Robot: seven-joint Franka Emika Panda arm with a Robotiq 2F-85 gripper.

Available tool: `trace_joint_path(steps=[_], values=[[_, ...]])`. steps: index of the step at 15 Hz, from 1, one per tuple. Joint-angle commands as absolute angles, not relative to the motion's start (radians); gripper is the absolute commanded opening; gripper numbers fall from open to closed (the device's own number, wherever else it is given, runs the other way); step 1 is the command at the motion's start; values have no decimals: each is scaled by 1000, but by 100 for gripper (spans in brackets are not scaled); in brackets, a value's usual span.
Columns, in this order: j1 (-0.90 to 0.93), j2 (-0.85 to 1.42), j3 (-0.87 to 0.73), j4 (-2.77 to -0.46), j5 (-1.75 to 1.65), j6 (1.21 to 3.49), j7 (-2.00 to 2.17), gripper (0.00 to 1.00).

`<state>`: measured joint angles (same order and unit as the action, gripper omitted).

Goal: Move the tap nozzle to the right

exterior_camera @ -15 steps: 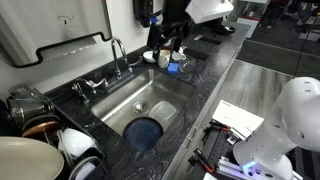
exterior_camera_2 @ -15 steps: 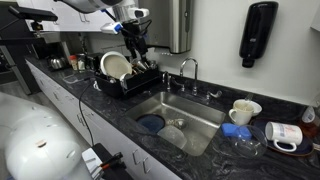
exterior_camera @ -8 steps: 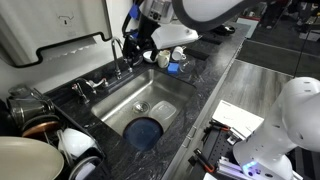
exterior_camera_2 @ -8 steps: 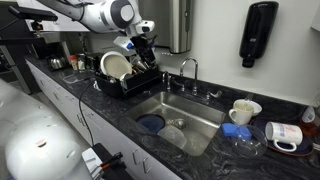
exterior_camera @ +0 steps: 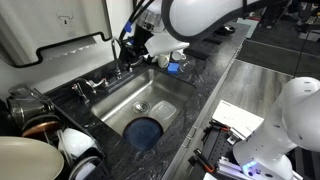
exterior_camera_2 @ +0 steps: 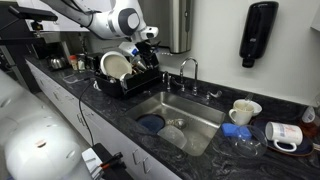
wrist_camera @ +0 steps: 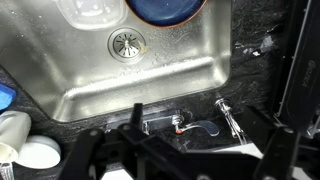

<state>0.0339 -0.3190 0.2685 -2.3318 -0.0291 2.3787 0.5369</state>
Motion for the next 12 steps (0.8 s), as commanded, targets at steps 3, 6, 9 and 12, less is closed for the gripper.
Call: trace_joint_path(steps=[3, 6, 9, 12], values=[[1, -288, 282, -2330, -157, 2464, 594, 100], [-14, -242, 265, -2307, -244, 2535, 591, 100], [-26, -178, 251, -2275, -287, 2592, 587, 100], [-28, -108, 236, -2234, -325, 2625, 602, 100]])
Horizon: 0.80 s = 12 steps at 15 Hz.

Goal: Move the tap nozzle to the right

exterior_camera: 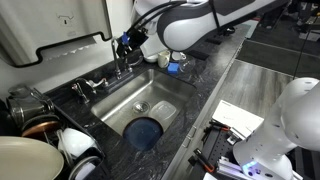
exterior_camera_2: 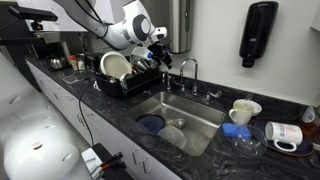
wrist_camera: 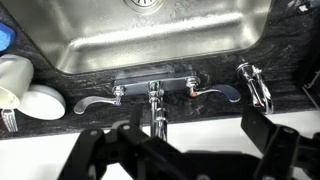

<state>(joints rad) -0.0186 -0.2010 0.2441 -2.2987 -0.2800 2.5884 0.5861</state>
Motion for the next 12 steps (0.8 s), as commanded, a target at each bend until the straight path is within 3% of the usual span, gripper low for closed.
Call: trace_joint_path(steps=[1, 12], values=[[-25, -86, 229, -2219, -339, 2633, 610, 100], [3, 131, 146, -2014, -577, 2628, 792, 100]])
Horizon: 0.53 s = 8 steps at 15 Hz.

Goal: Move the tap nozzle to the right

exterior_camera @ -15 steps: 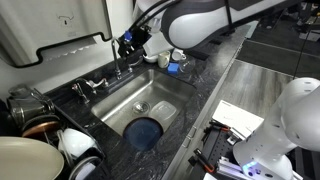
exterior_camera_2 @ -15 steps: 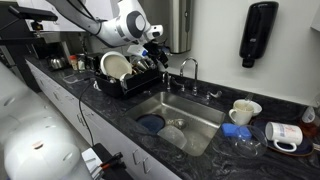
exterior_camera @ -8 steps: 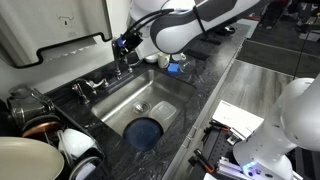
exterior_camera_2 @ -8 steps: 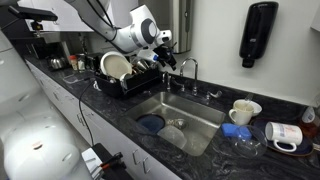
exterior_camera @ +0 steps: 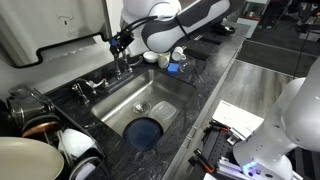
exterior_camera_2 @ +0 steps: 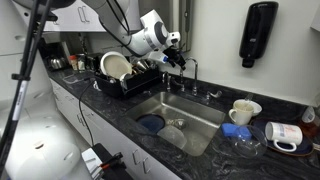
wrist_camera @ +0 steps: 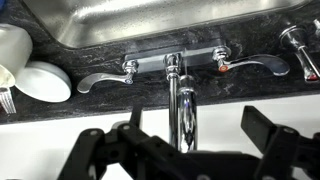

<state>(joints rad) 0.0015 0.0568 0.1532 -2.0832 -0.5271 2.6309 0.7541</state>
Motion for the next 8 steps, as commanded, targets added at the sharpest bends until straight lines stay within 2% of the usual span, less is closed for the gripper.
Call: trace_joint_path(steps=[1, 8], values=[[3, 149, 141, -2000, -595, 2627, 806, 100], [0, 231, 87, -1922, -723, 2612, 873, 100]])
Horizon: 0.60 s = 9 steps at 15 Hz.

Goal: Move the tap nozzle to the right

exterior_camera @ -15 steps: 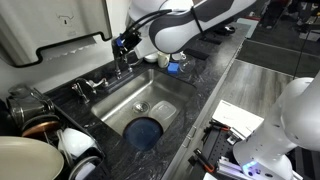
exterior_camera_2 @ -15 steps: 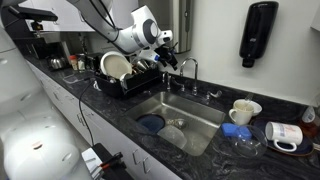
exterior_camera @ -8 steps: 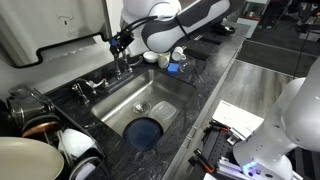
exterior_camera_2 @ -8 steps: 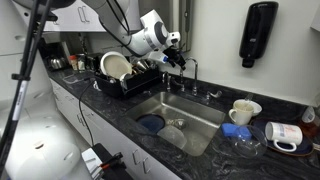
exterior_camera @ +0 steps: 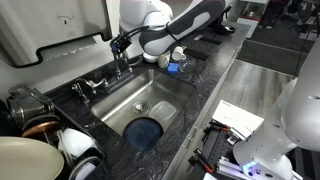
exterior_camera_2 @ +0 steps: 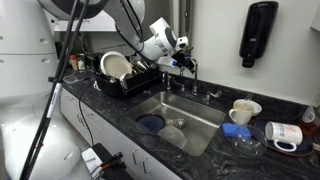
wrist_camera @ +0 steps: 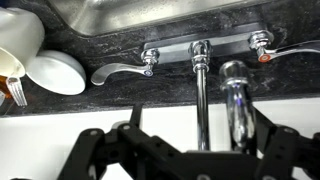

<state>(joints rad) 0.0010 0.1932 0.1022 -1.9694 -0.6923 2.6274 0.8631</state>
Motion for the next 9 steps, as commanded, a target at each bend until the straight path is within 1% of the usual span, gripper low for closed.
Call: trace_joint_path(steps=[1, 2, 6, 7, 9], values=[[-1, 236, 82, -1917, -720, 2614, 868, 100], [47, 236, 32, -1914, -691, 2622, 847, 100], [81, 247, -12, -1890, -714, 2619, 859, 100], [59, 249, 8, -1886, -735, 2615, 872, 100], [61, 248, -6, -1885, -756, 2614, 873, 100]])
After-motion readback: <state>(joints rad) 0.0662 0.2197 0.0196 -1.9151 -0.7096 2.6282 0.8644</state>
